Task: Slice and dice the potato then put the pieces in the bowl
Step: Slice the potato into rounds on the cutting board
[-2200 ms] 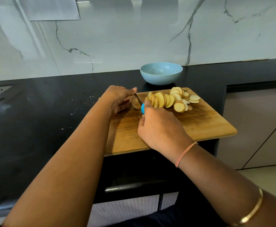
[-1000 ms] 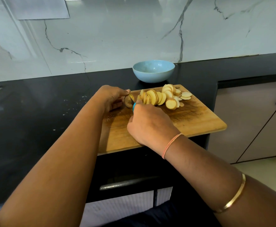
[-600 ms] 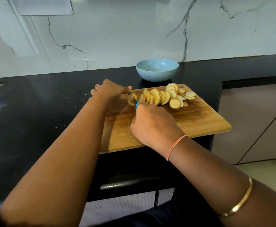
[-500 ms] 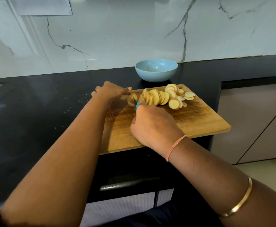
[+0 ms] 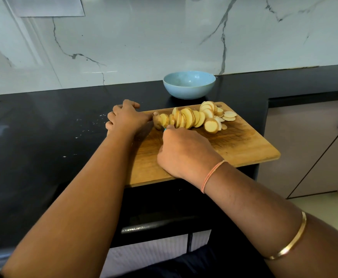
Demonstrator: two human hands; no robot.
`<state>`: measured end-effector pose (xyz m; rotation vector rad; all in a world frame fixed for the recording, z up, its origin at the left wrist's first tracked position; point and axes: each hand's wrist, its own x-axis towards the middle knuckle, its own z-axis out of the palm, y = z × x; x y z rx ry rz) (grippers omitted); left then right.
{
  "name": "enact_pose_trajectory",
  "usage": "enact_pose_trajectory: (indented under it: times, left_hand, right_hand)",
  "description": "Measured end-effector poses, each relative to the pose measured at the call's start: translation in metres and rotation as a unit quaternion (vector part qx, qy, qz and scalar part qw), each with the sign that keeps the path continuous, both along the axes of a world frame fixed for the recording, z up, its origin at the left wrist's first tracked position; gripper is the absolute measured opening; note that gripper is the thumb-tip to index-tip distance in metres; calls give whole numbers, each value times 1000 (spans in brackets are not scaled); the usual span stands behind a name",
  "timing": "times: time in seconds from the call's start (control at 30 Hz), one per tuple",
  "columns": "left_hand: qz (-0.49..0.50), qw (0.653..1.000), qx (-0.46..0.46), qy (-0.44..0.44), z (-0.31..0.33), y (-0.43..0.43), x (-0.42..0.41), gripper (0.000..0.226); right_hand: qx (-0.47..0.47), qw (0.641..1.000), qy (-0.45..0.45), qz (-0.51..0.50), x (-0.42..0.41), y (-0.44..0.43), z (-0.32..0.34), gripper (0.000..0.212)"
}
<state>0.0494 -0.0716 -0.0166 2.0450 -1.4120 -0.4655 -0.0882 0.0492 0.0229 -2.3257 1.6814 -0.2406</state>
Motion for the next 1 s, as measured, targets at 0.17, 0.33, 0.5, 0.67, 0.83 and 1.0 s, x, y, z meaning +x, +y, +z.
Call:
enact_pose_trajectory:
  times: [0.17, 0.33, 0.5, 0.67, 0.83, 1.0]
  left_hand:
    - [-133, 975, -104, 148, 16, 25, -2, 23]
    - [-269, 948, 3, 167, 21, 45, -10, 18]
    - [-207, 959, -29, 189, 16, 43, -12, 24]
    - [-154, 968, -75, 184, 10, 38, -9, 30]
    - [-157, 970, -86, 165, 8, 34, -6, 37]
    - [-181, 971, -92, 126, 8, 31, -7, 46]
  right_hand:
    - [3, 1000, -19, -19, -2, 0, 0, 33]
    - [6, 999, -31, -40, -3, -1, -2, 30]
    - [18, 999, -32, -39, -4, 0, 0, 30]
    - [6, 999, -18, -30, -15, 16, 1, 28]
    - [28, 997, -39, -54, -28, 23, 2, 38]
    - [-14, 994, -88, -64, -45, 22, -2, 42]
